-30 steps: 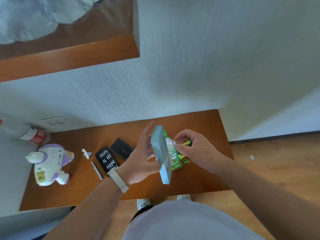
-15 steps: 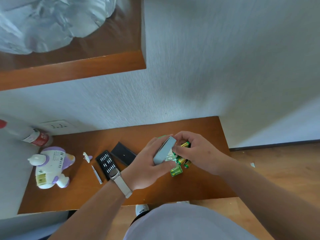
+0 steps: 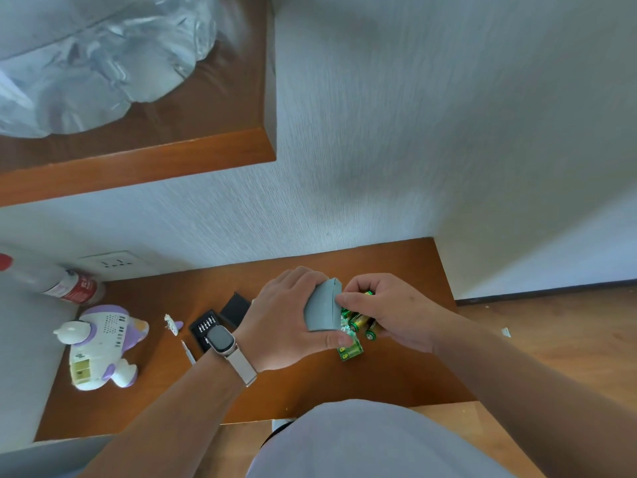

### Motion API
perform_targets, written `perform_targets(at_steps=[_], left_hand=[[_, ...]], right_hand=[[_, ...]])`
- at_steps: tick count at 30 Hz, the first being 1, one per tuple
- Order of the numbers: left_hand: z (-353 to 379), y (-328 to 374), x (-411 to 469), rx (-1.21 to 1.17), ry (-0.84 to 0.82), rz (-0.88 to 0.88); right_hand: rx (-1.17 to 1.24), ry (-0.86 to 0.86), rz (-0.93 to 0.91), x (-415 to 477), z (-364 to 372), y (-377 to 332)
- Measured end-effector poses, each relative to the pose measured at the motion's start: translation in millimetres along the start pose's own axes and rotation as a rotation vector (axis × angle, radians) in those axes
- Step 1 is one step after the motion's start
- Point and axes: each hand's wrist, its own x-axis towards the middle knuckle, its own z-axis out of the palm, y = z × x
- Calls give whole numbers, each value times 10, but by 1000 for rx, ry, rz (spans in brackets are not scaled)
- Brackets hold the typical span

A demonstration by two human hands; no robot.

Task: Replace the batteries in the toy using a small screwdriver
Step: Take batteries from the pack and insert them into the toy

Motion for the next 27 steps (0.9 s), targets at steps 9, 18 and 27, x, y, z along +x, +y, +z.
perform_targets(at_steps=[9,18,27], left_hand=[[40,-44,-20,192,211,150],[109,-38,-62,228,272,206],[98,6,-187,-102,194,42]], right_hand=[[-196,69,-7,69,60,-5],[-332,90,-99,8,115,-4],[-169,43,-76,-69,101,27]])
